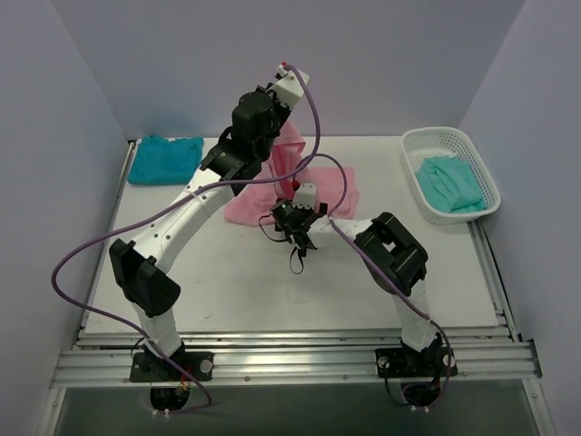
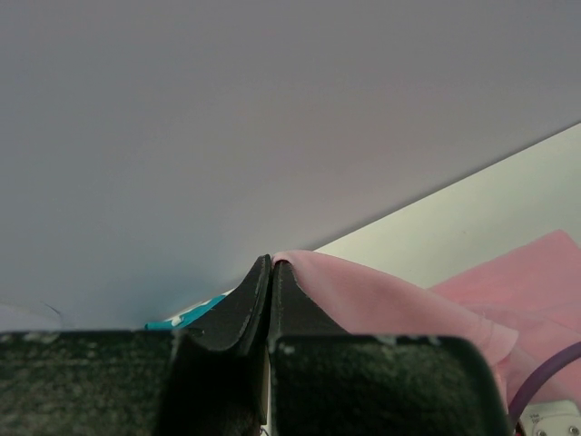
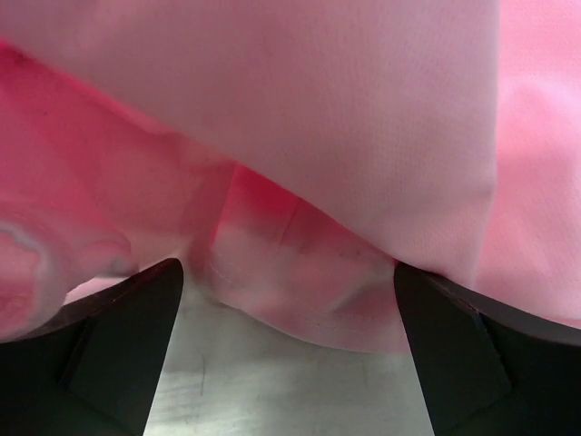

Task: Fold and stack the t-shirts
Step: Flatten the tshirt out

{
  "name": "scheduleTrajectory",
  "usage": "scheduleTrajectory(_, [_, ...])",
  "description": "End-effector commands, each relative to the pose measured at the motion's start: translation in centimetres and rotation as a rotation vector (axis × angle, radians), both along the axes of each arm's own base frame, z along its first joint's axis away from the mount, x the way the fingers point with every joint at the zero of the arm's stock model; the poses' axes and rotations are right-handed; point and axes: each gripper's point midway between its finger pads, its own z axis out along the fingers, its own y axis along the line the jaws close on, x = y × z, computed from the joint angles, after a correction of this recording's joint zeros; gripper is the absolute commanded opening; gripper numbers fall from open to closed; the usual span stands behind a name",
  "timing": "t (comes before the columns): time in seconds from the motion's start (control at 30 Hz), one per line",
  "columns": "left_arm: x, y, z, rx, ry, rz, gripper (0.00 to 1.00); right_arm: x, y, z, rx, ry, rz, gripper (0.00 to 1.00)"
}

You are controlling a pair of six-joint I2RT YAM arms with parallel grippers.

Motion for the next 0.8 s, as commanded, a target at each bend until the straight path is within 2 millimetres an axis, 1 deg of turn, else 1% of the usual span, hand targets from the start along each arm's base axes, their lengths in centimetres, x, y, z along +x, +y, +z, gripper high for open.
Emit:
scheduleTrajectory(0.0, [-0.9,1.0,3.4,-0.053,-0.078,0.006,0.02,1.5,-1.5,0.0,-0.003,-0.010,-0.043,0.97])
scheduleTrajectory(0.1, [-0.9,1.0,3.3,-0.051,-0.078,0.008,0.02,2.2,-2.8,-0.6,0.008,-0.009,-0.068,0.97])
scheduleTrajectory(0.13, [-0.9,1.1,3.4,-0.051,-0.080,0.010,0.02,2.4,-3.0,-1.0,0.013,0.001,-0.067,0.96])
scheduleTrajectory(0.27, [-0.7,1.0,3.2,-0.045,-0.077,0.010,0.02,3.0,-3.4,-1.7,0.018,0.012,-0.070,0.91])
scheduleTrajectory(0.3, [-0.7,1.2,3.2,-0.046,-0.079,0.013,0.02,3.0,-3.4,-1.8,0.019,0.013,-0.067,0.81])
scheduleTrajectory(0.37, [-0.6,1.2,3.1,-0.047,-0.077,0.013,0.02,3.0,-3.2,-2.1,0.027,0.021,-0.058,0.67])
scheduleTrajectory(0.4, [-0.6,1.2,3.1,-0.048,-0.077,0.013,0.02,3.0,-3.2,-2.2,0.029,0.025,-0.056,0.45])
scheduleTrajectory(0.43, [-0.6,1.2,3.1,-0.046,-0.076,0.013,0.02,2.9,-3.2,-2.4,0.027,0.029,-0.054,0.38])
scheduleTrajectory(0.47, [-0.6,1.1,3.1,-0.048,-0.077,0.011,0.02,2.9,-3.1,-2.5,0.031,0.033,-0.051,0.23])
scheduleTrajectory(0.5, [-0.6,1.2,3.1,-0.047,-0.076,0.014,0.02,2.8,-3.1,-2.6,0.031,0.035,-0.050,0.13])
scheduleTrajectory(0.53, [-0.6,1.2,3.1,-0.047,-0.076,0.014,0.02,2.8,-3.1,-2.6,0.029,0.039,-0.054,0.01])
scheduleTrajectory(0.67, [-0.6,1.3,3.0,-0.048,-0.073,0.017,0.02,2.3,-3.3,-2.3,0.029,0.042,-0.058,0.00])
scheduleTrajectory(0.7, [-0.7,1.2,3.0,-0.050,-0.072,0.016,0.02,2.3,-3.3,-1.5,0.032,0.029,-0.061,0.00])
scheduleTrajectory(0.77, [-0.7,1.3,3.1,-0.057,-0.072,0.015,0.02,1.7,-3.5,-1.0,0.017,0.030,-0.061,0.00])
